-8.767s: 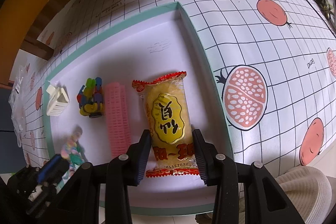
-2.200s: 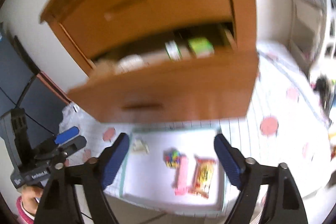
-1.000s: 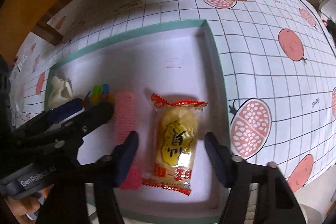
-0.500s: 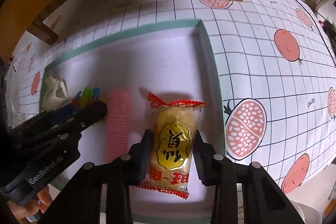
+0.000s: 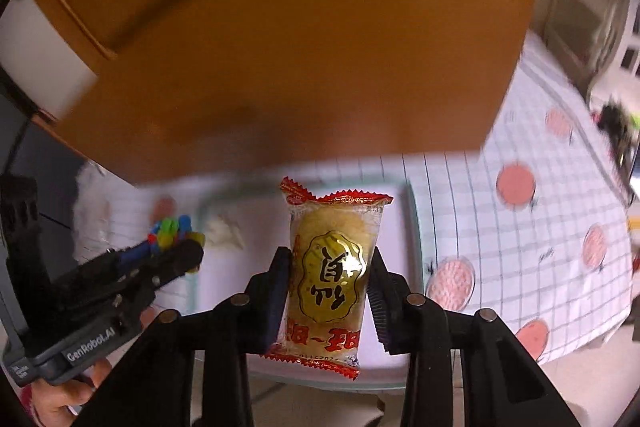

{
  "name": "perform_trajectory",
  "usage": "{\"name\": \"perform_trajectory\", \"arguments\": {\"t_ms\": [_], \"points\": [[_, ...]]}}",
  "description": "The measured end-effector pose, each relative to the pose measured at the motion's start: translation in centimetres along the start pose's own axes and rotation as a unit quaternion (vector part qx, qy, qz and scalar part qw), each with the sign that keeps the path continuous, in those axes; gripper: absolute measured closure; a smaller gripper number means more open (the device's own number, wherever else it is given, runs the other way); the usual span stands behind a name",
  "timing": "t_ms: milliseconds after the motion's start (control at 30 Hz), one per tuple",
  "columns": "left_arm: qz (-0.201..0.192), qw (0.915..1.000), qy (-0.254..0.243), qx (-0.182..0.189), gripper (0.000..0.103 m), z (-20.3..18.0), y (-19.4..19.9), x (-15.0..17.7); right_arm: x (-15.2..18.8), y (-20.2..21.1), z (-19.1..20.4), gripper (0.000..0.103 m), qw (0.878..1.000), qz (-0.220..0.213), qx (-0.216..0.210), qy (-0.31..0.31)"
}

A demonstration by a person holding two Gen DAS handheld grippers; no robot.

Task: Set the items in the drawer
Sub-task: 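Carry the block toy and bread packet up into the open lower drawer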

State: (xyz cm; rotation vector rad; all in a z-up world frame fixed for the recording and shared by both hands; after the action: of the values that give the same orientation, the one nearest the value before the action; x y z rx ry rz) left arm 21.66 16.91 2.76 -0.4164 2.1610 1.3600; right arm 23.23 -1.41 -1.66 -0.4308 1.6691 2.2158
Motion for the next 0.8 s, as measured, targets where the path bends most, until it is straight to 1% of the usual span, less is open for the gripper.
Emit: {"name": "perform_trajectory", "arguments": {"t_ms": [100,167,267,367,433,533,700,800], "points": [[-0.04,0.9988,-0.027,0.008,0.062,-1.3,2.9,-3.0,-2.6,3.8,1.3,0.064,0.999,-0.042,-0.007,0.014],[-0.06,0.9974,-0.039,0.005,0.062,-1.8,4.1,-5.1,-4.3,5.4,1.9,0.064,0.998,-0.06,-0.008,0.022],[-0.09,0.9947,-0.051,0.004,0.062,-2.2,5.4,-8.5,-7.2,7.4,2.5,0.064,0.996,-0.085,0.008,0.037],[-0.112,0.9914,-0.067,-0.01,0.062,-2.1,5.7,-11.0,-10.1,8.7,2.8,0.064,0.994,-0.103,0.022,0.043],[-0.115,0.9909,-0.068,-0.013,0.062,-1.9,5.5,-12.5,-11.4,9.3,3.1,0.064,0.993,-0.107,0.029,0.043],[-0.116,0.9908,-0.067,-0.02,0.062,-1.4,5.2,-13.9,-13.4,9.0,3.4,0.064,0.993,-0.105,0.039,0.043],[-0.106,0.9921,-0.057,-0.033,0.062,-0.5,3.6,-14.9,-15.6,7.3,3.3,0.064,0.993,-0.099,0.053,0.041],[-0.098,0.9932,-0.049,-0.038,0.062,-0.1,2.4,-15.3,-15.8,6.9,2.8,0.064,0.993,-0.097,0.056,0.039]]}}
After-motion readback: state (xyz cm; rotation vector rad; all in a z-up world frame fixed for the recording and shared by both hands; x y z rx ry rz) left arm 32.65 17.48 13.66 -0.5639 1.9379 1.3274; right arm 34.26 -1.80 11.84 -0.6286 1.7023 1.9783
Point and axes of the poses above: each gripper's, at about its wrist camera, not at the fingertips, and y roughly against the way its jaws point, z to its left, x to its underside, the point moved 6 cm from there along -y, roughly the way its jaws point
